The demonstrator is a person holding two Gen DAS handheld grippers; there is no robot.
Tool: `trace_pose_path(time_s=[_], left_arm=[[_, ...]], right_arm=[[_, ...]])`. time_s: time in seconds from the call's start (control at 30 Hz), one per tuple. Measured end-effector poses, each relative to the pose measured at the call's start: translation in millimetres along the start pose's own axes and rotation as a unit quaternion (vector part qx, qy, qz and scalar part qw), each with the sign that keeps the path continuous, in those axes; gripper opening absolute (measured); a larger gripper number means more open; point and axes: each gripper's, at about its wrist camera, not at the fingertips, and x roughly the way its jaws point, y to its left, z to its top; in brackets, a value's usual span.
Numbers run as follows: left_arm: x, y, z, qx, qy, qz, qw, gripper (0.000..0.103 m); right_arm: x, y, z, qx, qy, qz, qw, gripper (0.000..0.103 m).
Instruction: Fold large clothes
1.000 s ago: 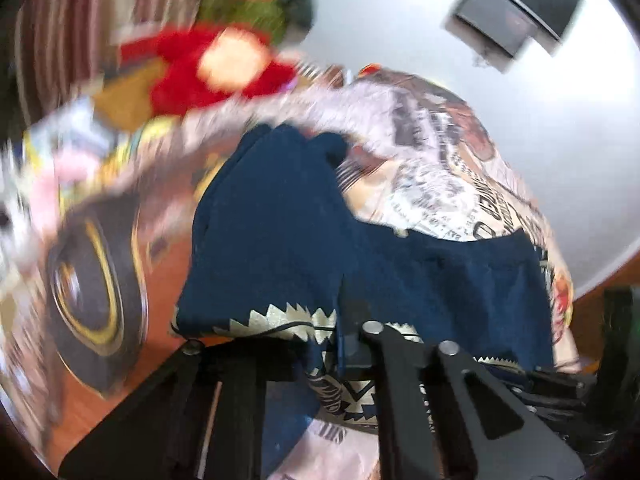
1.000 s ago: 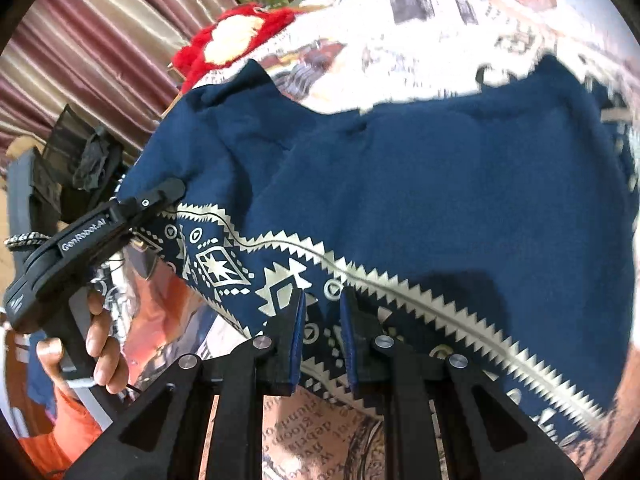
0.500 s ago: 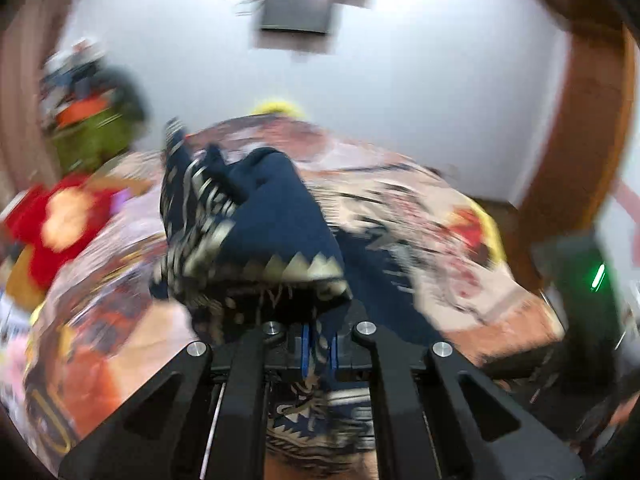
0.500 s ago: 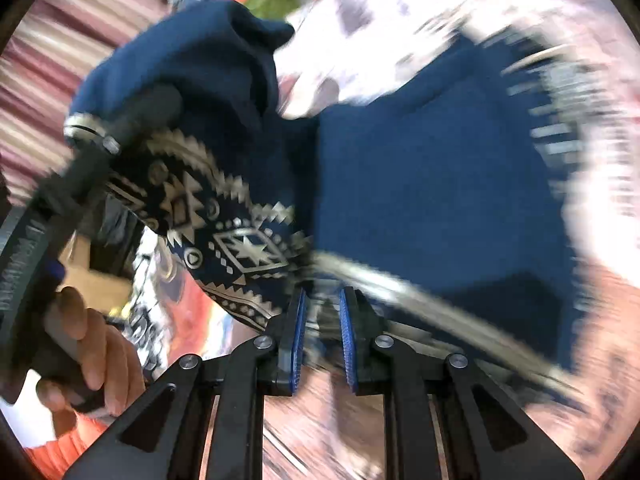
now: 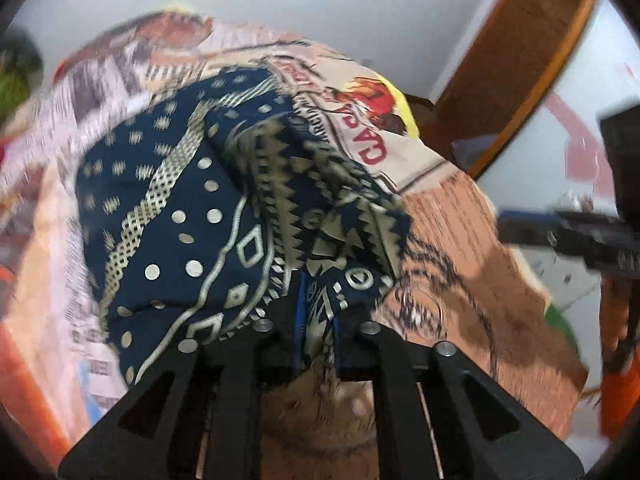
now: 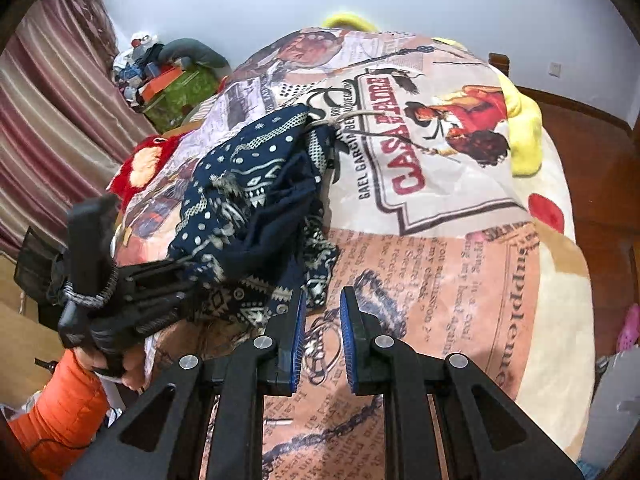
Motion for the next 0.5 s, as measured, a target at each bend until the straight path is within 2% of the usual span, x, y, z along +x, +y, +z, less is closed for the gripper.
trace_pose_path(time_s=[0.1, 0.17, 0.2, 0.23, 0.3, 0.4, 0.43, 0.5], left_arm=[[-12.3, -13.4, -11.3, 0.038, 0.012, 0.017, 0.9991, 0.018], [-22.9, -15.7, -19.1, 0.041, 0.014, 0.018, 0.9989, 0.029], [-30.2, -15.1, -21.9, 0.032, 0.011, 0.014, 0.9993, 0.038], [-38.0, -13.4, -24.2, 0.023, 0.003, 0.013, 0.9997, 0.048], [-56.0, -7.1, -28.0, 0.012, -0.018, 0.019, 0.9996, 0.057], [-80.7, 5.6, -22.9, 0.000, -0.058, 0.054, 0.9969, 0.063], [-85.8, 11.7, -20.0, -0.006, -0.067, 0.071, 0.9952, 0.067], [-91.0, 27.8, -13.4, -0.011, -0.083, 0.116, 0.9898, 0.069]], right_arm=[[3.0, 4.5, 2.9, -0.007, -0.004, 0.007, 1.000, 0.013], [6.7, 13.8, 9.5, -0.010, -0.012, 0.015, 1.000, 0.013], [5.7, 18.9, 12.2, -0.011, -0.019, 0.022, 1.000, 0.013], [5.2, 24.3, 15.3, -0.012, -0.025, 0.031, 0.999, 0.013], [7.5, 33.8, 21.6, -0.016, -0.031, 0.043, 0.998, 0.013], [16.8, 53.1, 31.4, -0.028, -0.027, 0.039, 0.998, 0.013], [20.3, 57.6, 33.6, -0.032, -0.025, 0.039, 0.998, 0.013], [31.6, 69.9, 40.5, -0.039, -0.021, 0.039, 0.998, 0.013]])
